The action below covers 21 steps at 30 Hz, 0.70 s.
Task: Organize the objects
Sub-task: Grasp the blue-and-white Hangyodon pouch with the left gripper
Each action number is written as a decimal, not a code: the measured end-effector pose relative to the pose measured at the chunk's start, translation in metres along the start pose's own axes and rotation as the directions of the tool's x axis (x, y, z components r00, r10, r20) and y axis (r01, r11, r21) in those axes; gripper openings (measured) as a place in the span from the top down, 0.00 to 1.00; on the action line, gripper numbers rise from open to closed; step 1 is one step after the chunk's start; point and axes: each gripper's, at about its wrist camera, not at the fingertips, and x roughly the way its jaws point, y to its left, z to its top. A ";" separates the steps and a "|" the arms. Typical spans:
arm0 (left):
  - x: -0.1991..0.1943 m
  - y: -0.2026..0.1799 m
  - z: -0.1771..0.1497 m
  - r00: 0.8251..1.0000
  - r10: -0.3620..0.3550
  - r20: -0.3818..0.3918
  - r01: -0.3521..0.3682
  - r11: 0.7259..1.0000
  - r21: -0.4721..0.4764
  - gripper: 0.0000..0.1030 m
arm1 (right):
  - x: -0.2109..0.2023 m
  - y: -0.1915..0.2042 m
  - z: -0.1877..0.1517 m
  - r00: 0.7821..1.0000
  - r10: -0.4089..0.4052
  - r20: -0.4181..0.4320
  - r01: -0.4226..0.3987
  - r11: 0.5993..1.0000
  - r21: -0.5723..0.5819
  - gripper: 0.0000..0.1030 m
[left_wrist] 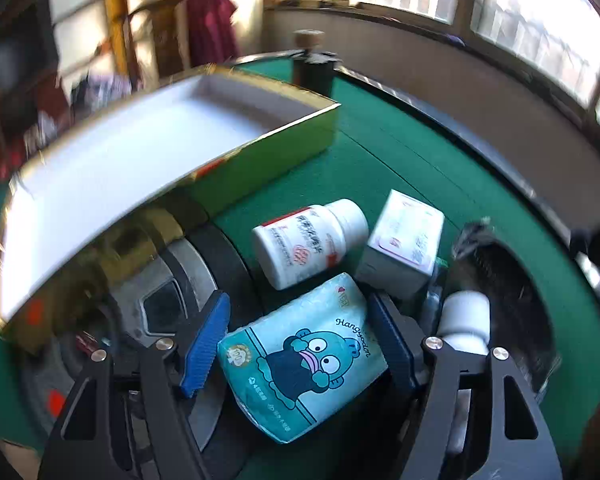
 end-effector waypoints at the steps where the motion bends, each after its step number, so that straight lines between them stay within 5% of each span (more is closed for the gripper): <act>1: -0.002 -0.002 -0.001 1.000 0.008 -0.008 -0.008 1.000 0.015 0.33 | 0.001 -0.001 0.000 1.000 0.005 -0.006 -0.005 1.000 0.005 0.00; 2: -0.005 -0.003 -0.003 1.000 0.010 -0.012 -0.010 1.000 0.021 0.42 | 0.002 -0.001 0.000 1.000 0.010 -0.011 -0.010 1.000 0.010 0.00; 3: -0.008 -0.004 -0.005 1.000 -0.011 -0.016 0.012 0.999 0.030 0.71 | 0.002 -0.001 0.000 1.000 0.009 -0.012 -0.009 1.000 0.010 0.00; 10: -0.028 -0.015 -0.027 0.998 0.053 -0.019 -0.051 0.994 0.099 0.78 | 0.005 0.002 -0.003 1.000 0.002 -0.025 -0.003 1.000 -0.011 0.00; 21: -0.063 0.018 -0.075 0.999 0.017 -0.031 -0.017 1.000 -0.010 0.76 | 0.011 -0.002 -0.005 0.999 -0.021 -0.045 0.020 1.000 -0.013 0.00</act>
